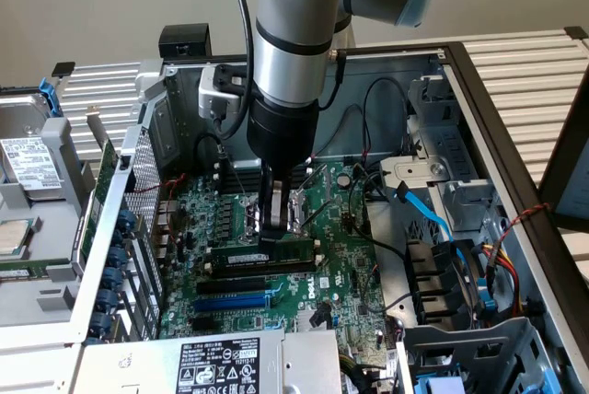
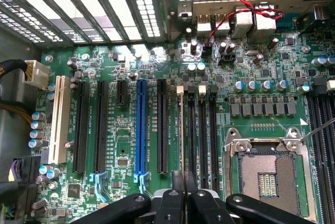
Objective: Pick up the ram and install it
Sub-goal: 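Insert the ram into the slot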
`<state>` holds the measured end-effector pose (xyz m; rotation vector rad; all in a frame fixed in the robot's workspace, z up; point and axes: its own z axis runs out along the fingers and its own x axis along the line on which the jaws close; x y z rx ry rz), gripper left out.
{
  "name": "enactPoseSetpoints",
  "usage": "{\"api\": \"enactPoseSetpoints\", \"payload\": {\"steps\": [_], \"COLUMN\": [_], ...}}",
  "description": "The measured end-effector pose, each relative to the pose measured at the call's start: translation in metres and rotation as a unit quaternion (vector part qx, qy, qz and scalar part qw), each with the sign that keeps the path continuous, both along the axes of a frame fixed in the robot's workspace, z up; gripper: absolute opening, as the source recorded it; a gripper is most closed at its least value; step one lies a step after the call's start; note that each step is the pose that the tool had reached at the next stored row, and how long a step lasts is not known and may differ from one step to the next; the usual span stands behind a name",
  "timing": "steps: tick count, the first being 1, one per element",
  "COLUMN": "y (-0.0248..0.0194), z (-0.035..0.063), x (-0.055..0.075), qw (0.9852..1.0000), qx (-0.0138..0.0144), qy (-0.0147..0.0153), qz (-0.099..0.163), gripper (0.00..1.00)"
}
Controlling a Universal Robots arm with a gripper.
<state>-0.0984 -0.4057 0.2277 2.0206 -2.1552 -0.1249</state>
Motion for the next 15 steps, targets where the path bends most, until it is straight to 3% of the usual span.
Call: {"api": "enactPoseSetpoints", "payload": {"steps": [5,6,8,9,15], "y": [0.0000,0.0000,0.0000,0.0000,0.0000], "z": [0.0000,0.0000,0.0000,0.0000,0.0000], "x": [0.0000,0.0000,0.0000,0.0000,0.0000], "qw": [1.0000,1.0000,1.0000,1.0000,1.0000], "qx": [0.0000,0.0000,0.0000,0.0000,0.0000], "qy": [-0.0001,-0.0001,0.0000,0.0000,0.0000], "qz": [0.000,0.000,0.000,0.000,0.000], "gripper": [0.13,0.19,0.19,0.26,0.26]}}
